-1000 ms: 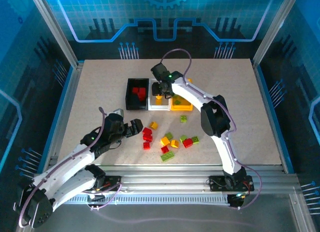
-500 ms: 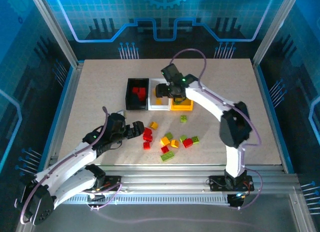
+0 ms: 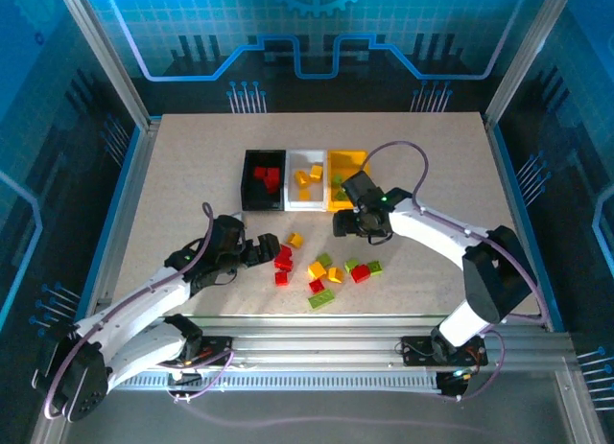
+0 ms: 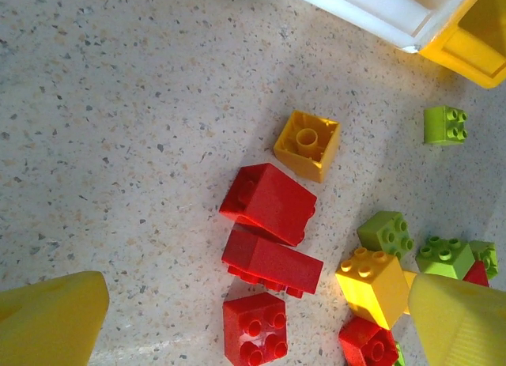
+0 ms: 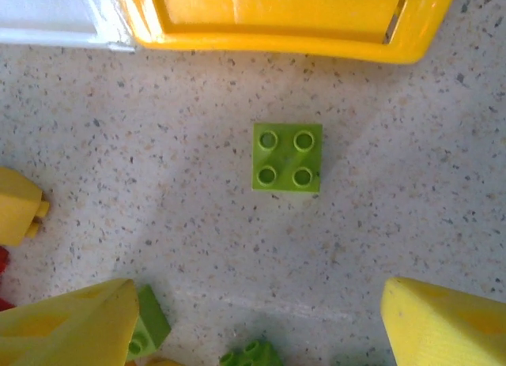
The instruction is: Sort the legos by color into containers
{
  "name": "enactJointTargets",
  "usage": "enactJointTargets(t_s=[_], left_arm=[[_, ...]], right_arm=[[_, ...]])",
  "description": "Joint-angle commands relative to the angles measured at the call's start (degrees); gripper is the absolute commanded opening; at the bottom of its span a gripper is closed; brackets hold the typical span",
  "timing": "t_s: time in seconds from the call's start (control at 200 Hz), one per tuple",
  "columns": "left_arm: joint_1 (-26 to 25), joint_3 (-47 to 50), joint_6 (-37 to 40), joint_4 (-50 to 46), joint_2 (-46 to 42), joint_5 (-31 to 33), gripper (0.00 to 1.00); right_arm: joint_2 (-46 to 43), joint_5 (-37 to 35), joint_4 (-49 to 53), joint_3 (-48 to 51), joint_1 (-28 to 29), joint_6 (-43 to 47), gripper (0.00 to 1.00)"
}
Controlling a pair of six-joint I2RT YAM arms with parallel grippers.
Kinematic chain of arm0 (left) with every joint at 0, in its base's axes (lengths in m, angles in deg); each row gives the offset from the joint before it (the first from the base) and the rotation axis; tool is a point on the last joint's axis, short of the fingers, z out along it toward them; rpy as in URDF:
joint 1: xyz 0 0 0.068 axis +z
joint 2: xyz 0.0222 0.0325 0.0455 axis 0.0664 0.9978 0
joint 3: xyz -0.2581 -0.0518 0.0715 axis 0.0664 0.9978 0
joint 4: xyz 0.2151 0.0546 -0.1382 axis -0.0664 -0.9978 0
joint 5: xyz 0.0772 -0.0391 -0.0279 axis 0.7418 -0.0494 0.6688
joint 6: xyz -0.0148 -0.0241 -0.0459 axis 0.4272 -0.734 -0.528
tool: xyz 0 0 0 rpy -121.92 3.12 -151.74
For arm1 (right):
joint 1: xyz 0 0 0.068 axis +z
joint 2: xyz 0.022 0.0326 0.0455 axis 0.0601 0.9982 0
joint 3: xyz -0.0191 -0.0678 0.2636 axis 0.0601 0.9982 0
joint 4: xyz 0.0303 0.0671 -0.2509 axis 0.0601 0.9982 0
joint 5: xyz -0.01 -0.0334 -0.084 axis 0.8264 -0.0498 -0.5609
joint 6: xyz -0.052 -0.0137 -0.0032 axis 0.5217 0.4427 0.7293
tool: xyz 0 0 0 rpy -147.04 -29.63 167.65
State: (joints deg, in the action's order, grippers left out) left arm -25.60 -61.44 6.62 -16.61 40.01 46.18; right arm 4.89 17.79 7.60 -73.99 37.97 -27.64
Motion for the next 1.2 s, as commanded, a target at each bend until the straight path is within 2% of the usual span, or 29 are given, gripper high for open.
enactJointTargets(t_s=[0.0, 0.175, 0.365, 0.58, 0.71, 1.026, 1.126, 1.196], left_arm=[[0.3, -0.5, 0.2, 0.6, 0.5, -2.1, 0.99], [0.3, 0.3, 0.3, 0.4, 0.1, -2.9, 0.99], [0.4, 0.5, 0.0, 0.8, 0.3, -2.9, 0.99], [0.3, 0.2, -0.4, 1.3, 1.5, -3.3, 0.99], [0.4, -0.1, -0.1, 0.9, 1.6, -3.3, 0.99], [0.4, -1.2, -0.1, 0.8, 1.7, -3.5, 0.99], [0.4, -1.6, -0.1, 0.7, 2.1, -3.8, 0.99], [0.4, -1.7, 0.0, 0.9, 2.2, -4.1, 0.99]], right_arm=[[6.3, -2.8, -4.7, -2.1, -1.6, -1.2, 0.8], [13.2, -2.2, -7.0, -4.6, -3.1, -1.2, 0.76], [17.7, -5.3, -5.1, -7.2, -4.1, -1.6, 0.67], [18.4, -6.2, -3.9, -7.5, -4.3, -1.0, 0.45], [15.3, -5.7, -4.5, -6.1, -4.2, -0.4, 0.38], [-0.8, -4.7, -3.7, -3.7, -3.8, 2.3, 0.36], [-0.4, -5.3, -2.7, -7.6, -4.3, 3.3, 0.37], [3.2, -5.6, -1.3, -12.5, -5.3, 3.3, 0.38]])
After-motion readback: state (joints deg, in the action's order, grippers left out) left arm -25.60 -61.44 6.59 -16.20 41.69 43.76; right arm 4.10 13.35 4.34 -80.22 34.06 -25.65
